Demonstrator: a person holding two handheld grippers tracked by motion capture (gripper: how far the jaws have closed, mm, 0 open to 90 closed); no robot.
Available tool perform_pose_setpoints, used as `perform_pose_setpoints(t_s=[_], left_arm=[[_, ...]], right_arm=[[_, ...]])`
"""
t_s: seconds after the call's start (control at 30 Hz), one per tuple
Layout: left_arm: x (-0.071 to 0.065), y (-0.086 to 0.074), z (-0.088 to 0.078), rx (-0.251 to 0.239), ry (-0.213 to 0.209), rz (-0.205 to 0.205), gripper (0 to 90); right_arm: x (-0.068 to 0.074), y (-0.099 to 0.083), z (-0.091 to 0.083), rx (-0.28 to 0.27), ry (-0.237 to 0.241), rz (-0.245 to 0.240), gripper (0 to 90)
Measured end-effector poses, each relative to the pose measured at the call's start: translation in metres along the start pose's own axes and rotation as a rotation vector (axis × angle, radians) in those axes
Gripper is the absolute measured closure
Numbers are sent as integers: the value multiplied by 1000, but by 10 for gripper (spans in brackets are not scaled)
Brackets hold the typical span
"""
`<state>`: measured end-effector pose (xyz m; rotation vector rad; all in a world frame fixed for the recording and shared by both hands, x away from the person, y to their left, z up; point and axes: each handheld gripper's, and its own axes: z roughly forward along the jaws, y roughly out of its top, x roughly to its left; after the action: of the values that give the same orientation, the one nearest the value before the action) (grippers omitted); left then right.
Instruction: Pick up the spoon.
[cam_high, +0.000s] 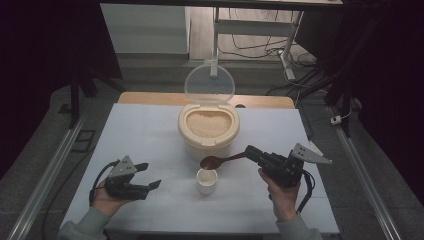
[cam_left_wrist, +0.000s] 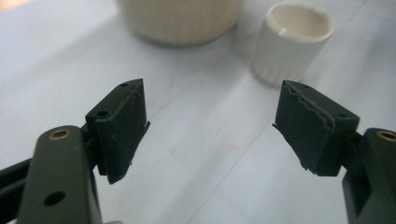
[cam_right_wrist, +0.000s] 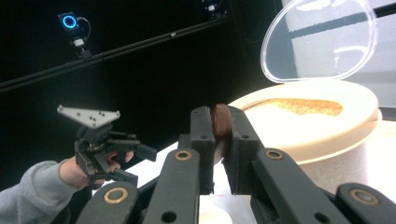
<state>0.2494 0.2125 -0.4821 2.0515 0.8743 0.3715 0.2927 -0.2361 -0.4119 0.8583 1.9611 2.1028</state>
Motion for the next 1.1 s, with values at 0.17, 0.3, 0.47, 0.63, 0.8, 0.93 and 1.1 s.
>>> perform_pose_setpoints(t_s=[0.17, 0.3, 0.47, 0.63, 0.8, 0.93, 1.1], left_arm=[[11, -24, -10, 23, 28, -38, 237], [17, -38, -16, 24, 46, -70, 234], [20, -44, -13, 28, 48, -90, 228], [18, -39, -8, 21, 57, -69, 228], [17, -40, -7, 28, 57, -68, 227], [18, -39, -7, 27, 60, -67, 227], [20, -40, -6, 27, 53, -76, 227]], right_arm=[[-3, 2, -5, -12, -22, -1, 827], [-8, 4, -10, -25, -37, 4, 827], [-11, 6, -15, -41, -53, 2, 828], [-11, 10, -20, -58, -62, -5, 827], [-10, 14, -22, -75, -68, -13, 828], [-10, 15, -21, -74, -71, -18, 827], [-12, 17, -21, -83, -72, -18, 827]])
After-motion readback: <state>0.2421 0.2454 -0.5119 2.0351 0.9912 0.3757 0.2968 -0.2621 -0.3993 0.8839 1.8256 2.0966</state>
